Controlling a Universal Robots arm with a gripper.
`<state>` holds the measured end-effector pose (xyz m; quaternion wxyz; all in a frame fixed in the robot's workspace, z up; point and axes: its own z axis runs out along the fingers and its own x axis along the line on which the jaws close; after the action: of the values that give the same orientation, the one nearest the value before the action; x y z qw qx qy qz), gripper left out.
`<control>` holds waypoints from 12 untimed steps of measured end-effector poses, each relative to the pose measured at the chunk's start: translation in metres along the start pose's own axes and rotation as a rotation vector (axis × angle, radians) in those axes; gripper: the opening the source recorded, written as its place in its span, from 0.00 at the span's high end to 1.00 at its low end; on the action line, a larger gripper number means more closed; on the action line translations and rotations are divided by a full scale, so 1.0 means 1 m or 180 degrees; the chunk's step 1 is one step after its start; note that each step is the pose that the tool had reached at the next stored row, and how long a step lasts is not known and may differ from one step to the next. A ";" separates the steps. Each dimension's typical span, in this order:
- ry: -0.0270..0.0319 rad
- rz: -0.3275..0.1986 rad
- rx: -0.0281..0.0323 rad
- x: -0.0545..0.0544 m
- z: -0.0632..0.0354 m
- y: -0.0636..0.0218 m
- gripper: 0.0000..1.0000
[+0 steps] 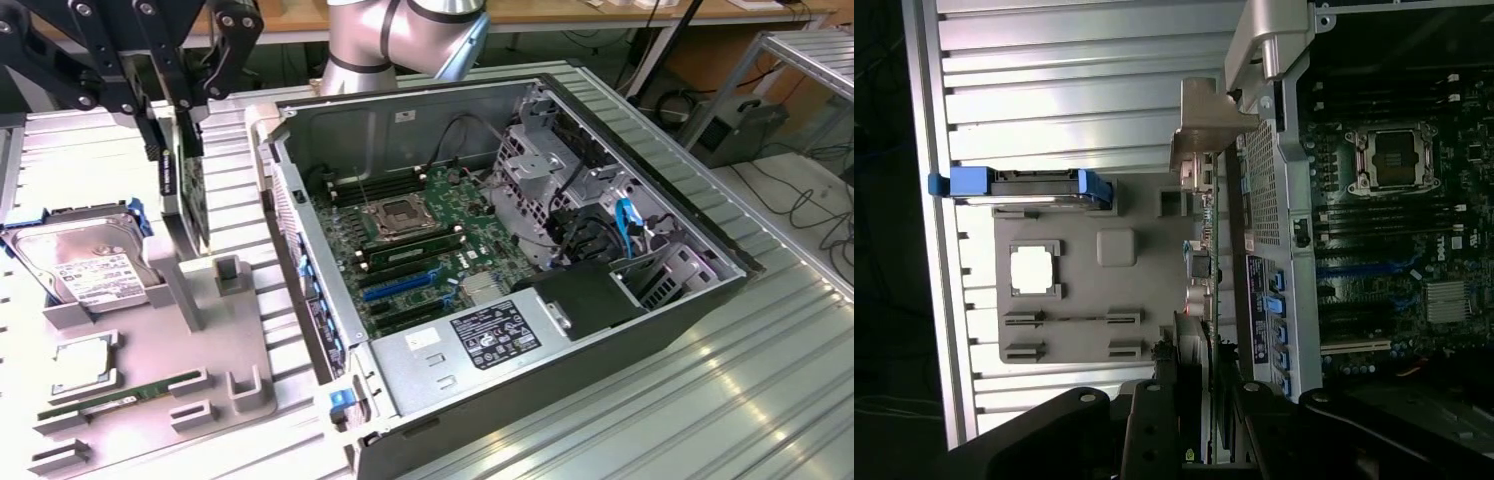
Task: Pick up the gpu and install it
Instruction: 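Pick up the gpu and move the gpu toward the slot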
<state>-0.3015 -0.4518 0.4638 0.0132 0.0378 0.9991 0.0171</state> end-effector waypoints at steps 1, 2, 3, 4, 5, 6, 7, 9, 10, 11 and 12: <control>0.0000 0.0000 0.0000 -0.001 0.0003 0.0000 0.74; 0.0000 0.0000 0.0000 -0.001 0.0006 0.0000 0.74; 0.0000 0.0000 0.0000 -0.001 0.0011 0.0000 0.74; 0.0000 0.0000 0.0000 -0.001 0.0019 -0.0001 0.74; 0.0000 0.0000 0.0000 -0.001 0.0031 -0.0001 0.74; 0.0000 0.0000 0.0000 -0.002 0.0048 -0.0002 0.74; 0.0000 0.0000 0.0001 -0.002 0.0067 -0.0003 0.74; 0.0000 0.0000 0.0000 -0.002 0.0104 -0.0004 0.74; 0.0000 0.0000 0.0000 -0.002 0.0122 -0.0005 0.74; 0.0000 0.0000 0.0000 -0.002 0.0142 -0.0006 0.74; 0.0000 0.0000 0.0000 -0.002 0.0160 -0.0006 0.74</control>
<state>-0.2993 -0.4520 0.4479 0.0133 0.0378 0.9991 0.0171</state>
